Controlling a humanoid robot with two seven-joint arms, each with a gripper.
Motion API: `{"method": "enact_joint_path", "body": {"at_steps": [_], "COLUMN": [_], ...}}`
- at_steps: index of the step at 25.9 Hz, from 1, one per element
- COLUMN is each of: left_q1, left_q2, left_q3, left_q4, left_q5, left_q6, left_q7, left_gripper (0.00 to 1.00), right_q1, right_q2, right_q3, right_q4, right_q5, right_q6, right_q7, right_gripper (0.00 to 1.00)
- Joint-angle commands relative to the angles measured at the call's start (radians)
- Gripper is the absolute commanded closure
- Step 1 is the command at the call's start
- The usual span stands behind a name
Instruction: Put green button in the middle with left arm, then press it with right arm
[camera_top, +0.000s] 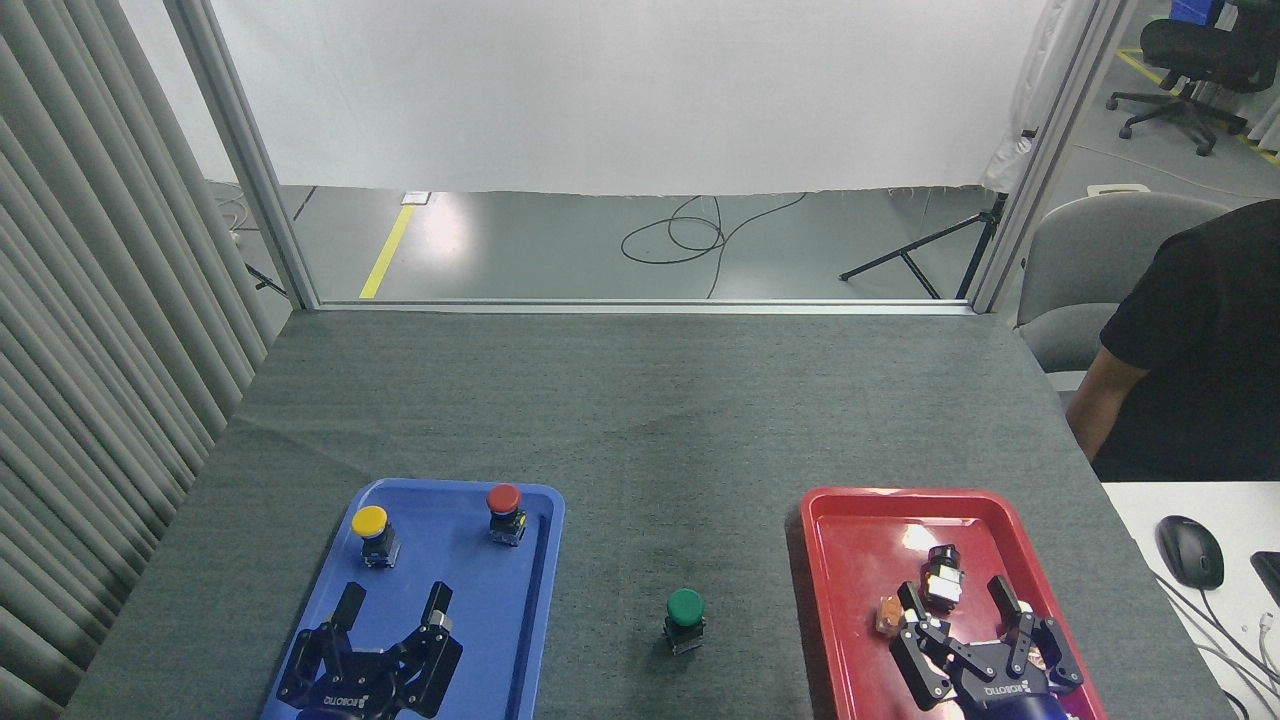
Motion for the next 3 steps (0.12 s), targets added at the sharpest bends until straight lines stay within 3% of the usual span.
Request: {"method": "enact_joint_path", "body": {"at_steps": [1, 3], "left_q1": [-0.008, -0.008], "left_q2": [0.06, 0.082], "left_q3": [0.002, 0.003], "left_q4": [-0.009, -0.01], "left_q5": [-0.003, -0.007], "left_q6": [0.041, 0.041], "left_q7": [-0.018, -0.017], "left_gripper": [0.01, 0.01], "right_q1": [-0.003, -0.003], "right_q2": [0.004, 0.007], "right_q3": [0.026, 0.063], "right_q4": [-0.009, -0.007], "right_q5": [0.057, 0.06], "right_q6": [0.022, 0.071], "right_q7": [0.004, 0.004], "right_gripper": [0.0, 0.0]}}
